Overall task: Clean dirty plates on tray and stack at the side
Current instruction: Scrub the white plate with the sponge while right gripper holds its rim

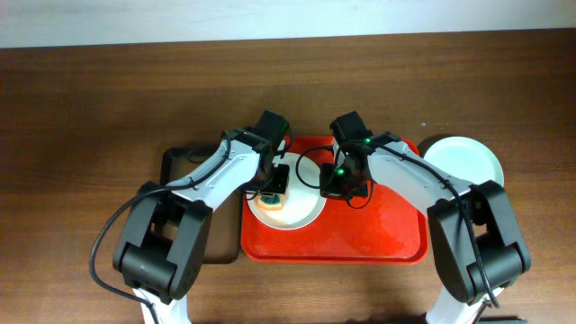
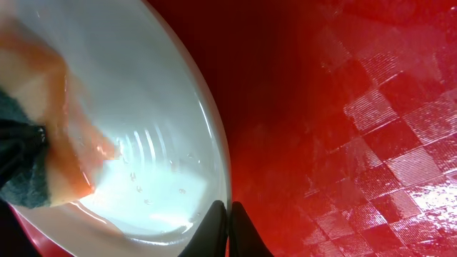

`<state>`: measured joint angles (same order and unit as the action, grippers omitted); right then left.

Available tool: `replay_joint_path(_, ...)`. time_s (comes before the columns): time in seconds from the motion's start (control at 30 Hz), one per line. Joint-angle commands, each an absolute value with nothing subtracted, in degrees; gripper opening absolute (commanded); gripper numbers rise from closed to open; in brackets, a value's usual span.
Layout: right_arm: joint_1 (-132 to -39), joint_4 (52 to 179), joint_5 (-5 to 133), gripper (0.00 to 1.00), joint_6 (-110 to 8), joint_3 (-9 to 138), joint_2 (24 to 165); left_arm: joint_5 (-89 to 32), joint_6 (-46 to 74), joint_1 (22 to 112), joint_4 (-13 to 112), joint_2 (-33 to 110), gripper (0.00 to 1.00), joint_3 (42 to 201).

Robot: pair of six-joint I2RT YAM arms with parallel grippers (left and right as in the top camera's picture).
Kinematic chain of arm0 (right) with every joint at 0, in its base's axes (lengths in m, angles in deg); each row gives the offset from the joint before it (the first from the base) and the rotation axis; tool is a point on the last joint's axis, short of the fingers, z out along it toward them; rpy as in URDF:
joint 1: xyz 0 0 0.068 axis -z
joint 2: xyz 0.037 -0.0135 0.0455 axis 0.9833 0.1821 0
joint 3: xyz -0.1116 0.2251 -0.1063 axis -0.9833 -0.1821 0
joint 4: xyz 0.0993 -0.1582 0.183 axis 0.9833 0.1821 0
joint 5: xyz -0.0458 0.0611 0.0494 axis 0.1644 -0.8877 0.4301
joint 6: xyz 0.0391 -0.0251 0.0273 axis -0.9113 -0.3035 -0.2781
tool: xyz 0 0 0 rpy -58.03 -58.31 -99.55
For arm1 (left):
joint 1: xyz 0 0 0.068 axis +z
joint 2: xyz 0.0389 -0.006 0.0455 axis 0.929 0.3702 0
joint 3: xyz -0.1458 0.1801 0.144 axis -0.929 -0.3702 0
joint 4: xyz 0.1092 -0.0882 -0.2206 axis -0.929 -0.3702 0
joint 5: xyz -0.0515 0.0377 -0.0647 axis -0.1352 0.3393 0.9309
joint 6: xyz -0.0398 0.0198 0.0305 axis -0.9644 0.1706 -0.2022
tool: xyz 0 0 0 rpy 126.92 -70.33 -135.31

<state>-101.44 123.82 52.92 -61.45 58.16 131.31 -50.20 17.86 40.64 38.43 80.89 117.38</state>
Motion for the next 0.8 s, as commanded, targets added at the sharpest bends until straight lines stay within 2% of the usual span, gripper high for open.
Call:
replay_joint_path(0.0, -102.12, 123.60, 52.15, 0.04, -61.10, 57.90, 131.05, -38.22, 19.52, 40.53, 38.58, 88.01, 0.00, 116.77)
replay_joint_path(0.07, -102.12, 123.58, 52.15, 0.04, -61.10, 57.90, 131.05, -25.85, 23.48, 40.57, 38.54, 87.66, 0.00, 116.83)
replay_joint_path(0.13, -102.12, 123.58, 52.15, 0.04, -61.10, 57.90, 131.05, -24.85, 23.43, 40.96, 37.73, 84.65, 0.00, 116.85)
replay_joint_path(0.2, -102.12, 123.56, 52.15, 0.04, -61.10, 57.90, 131.05, -28.74, 22.73, 40.94, 37.73, 80.47, 0.00, 116.85)
replay_joint_path(0.27, -102.12, 123.40, 52.13, 0.05, -61.10, 57.90, 131.05, -38.31, 20.29, 40.96, 37.75, 74.24, 0.00, 116.85)
replay_joint_path(0.37, -102.12, 123.40, 52.13, 0.04, -61.10, 57.90, 131.05, -48.37, 18.17, 40.94, 37.82, 73.39, 0.00, 116.83)
replay_joint_path(0.57, -102.12, 123.36, 52.15, 0.04, -61.10, 57.90, 131.05, -51.51, 16.85, 40.92, 40.51, 82.44, 0.00, 116.81)
replay_joint_path(0.63, -102.12, 123.36, 52.15, 0.04, -61.10, 57.90, 131.05, -46.18, 16.96, 40.79, 39.33, 85.70, 0.00, 116.81)
replay_joint_path(0.7, -102.12, 123.34, 52.15, 0.04, -61.10, 57.90, 131.05, -33.33, 25.60, 41.03, 37.77, 86.48, 0.00, 117.05)
replay_joint_path(0.77, -102.12, 123.10, 52.15, 0.04, -61.10, 57.90, 131.05, -30.44, 28.22, 43.87, 30.91, 86.15, 0.00, 121.51)
